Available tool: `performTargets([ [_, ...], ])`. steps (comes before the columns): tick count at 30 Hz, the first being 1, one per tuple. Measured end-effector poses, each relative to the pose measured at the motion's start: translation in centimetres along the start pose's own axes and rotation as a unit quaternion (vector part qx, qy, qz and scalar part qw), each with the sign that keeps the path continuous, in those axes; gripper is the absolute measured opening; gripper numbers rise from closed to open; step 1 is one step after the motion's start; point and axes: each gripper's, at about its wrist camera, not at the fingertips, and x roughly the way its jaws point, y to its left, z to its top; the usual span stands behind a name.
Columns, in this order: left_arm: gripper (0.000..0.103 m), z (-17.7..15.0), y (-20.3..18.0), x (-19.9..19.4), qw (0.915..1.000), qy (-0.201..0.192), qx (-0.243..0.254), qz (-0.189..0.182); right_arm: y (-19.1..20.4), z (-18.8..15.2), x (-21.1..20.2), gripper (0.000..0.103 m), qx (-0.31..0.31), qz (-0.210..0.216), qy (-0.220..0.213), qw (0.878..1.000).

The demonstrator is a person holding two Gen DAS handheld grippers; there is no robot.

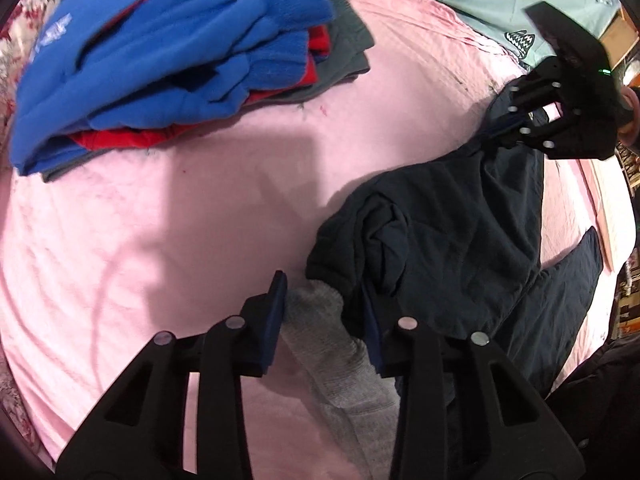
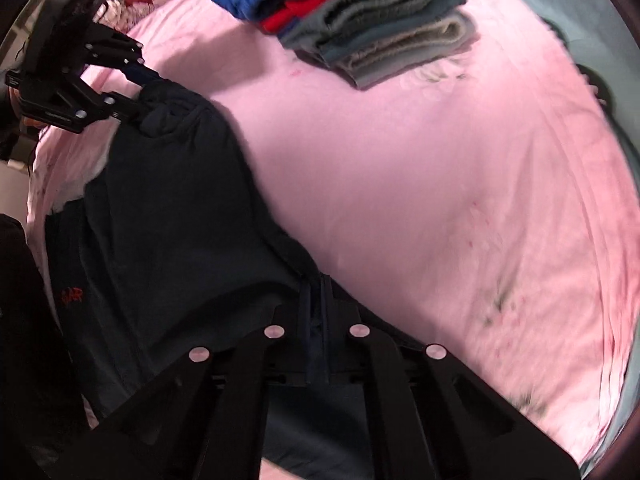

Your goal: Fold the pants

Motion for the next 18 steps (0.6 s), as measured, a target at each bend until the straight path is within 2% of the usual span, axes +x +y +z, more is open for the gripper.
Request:
performTargets([
  [5, 0.034, -1.1, -1.5, -4.0, 0.9991, -0.041, 0.011, -0.002, 5.4, -3.9, -6.4, 0.004, 0.008, -0.038, -0.041, 0.998],
  [10, 0.034, -4.5, -5.1, -9.1, 0.9953, -0.073, 0.063, -0.008, 11.5, -9.5, -10.4, 0.004, 0.001, -0.047, -0.039, 0.998],
  [13, 0.034, -7.3, -7.5, -10.8, 0.9933, -0.070, 0.090, -0.016, 15.8, -12.2, -9.8, 0.004, 0.009, -0.043, -0.029, 0.999],
  [18, 0.034, -13.4, -9.0, -10.0, 0.9924, -0.018, 0.120, -0.018, 20.9, -16.3, -5.5, 0.004, 0.054, -0.027, -0.010, 0.998],
])
